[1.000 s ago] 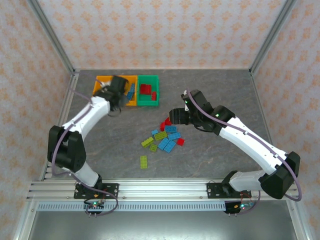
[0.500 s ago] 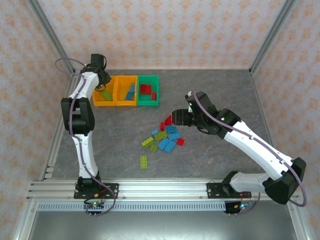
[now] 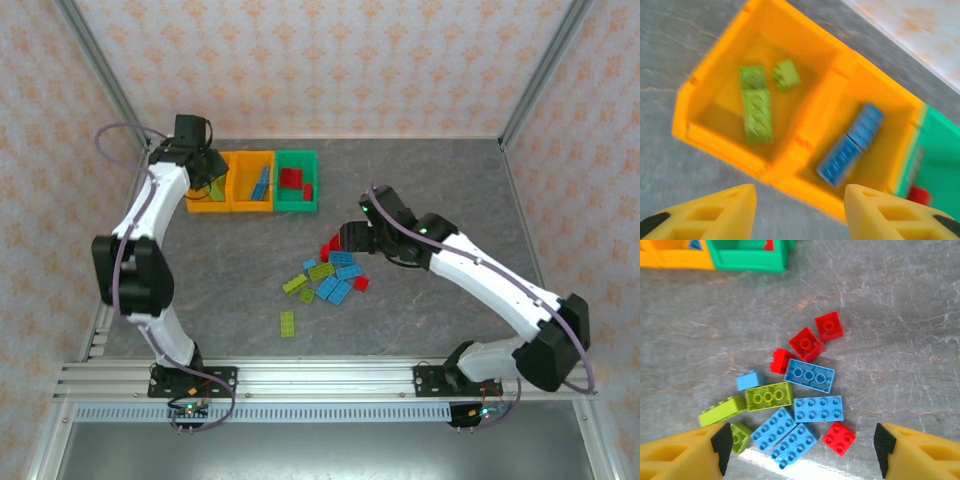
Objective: Sort the legos into containers by color
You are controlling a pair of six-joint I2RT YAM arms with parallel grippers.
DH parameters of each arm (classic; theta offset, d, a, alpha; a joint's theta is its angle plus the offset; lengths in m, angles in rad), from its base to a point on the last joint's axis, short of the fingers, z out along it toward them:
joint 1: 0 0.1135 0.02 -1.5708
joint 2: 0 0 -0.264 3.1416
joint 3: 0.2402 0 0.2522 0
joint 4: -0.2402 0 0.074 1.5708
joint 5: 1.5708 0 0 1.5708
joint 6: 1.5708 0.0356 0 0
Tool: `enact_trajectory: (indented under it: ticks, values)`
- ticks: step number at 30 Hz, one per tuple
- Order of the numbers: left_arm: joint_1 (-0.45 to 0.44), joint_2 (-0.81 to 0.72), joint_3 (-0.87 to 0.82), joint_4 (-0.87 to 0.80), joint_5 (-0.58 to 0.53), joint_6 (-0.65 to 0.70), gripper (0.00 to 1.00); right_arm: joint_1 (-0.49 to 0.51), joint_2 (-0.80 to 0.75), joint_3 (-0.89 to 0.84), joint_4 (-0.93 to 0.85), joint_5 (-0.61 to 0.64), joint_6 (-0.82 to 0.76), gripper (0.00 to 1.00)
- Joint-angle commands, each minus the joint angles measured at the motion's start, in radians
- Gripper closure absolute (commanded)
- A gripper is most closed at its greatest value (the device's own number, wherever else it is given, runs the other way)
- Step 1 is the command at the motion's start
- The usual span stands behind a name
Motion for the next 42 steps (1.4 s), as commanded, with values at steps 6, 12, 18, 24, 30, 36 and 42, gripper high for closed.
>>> enact_trajectory:
  ticks: [6, 12, 18, 24, 30, 36, 42]
  values:
    - [-0.316, -0.454, -0.198, -0.091, 0.001, 0.294, 0.48, -0.034, 0.214, 0.007, 0.074, 0.038, -0.011, 0.22]
    - [-0.327, -0.663, -0.303, -0.159, 0.108, 0.557, 0.39, -0.088, 0.352, 0.054, 0.149, -0.033, 0.177, 0.23]
    - [-0.327, -0.695, -0.406, -0.084, 0.061, 0.592, 0.32, -0.082, 0.496, 0.194, 0.082, -0.05, 0.398, 0.23]
    - [-0.326, -0.663, -0.41, -0.111, 0.058, 0.62, 0.22, -0.07, 0.556, 0.221, 0.09, -0.041, 0.494, 0.24]
    - [-0.326, -0.682, -0.445, -0.106, 0.029, 0.636, 0.18, -0.066, 0.617, 0.231, 0.111, -0.094, 0.528, 0.38]
    - [-0.324, -0.679, -0.452, -0.106, 0.016, 0.637, 0.17, -0.063, 0.599, 0.218, 0.116, -0.063, 0.526, 0.6]
    - [-0.323, -0.694, -0.47, -0.094, -0.01, 0.64, 0.17, -0.025, 0.443, 0.21, 0.147, 0.03, 0.431, 0.7]
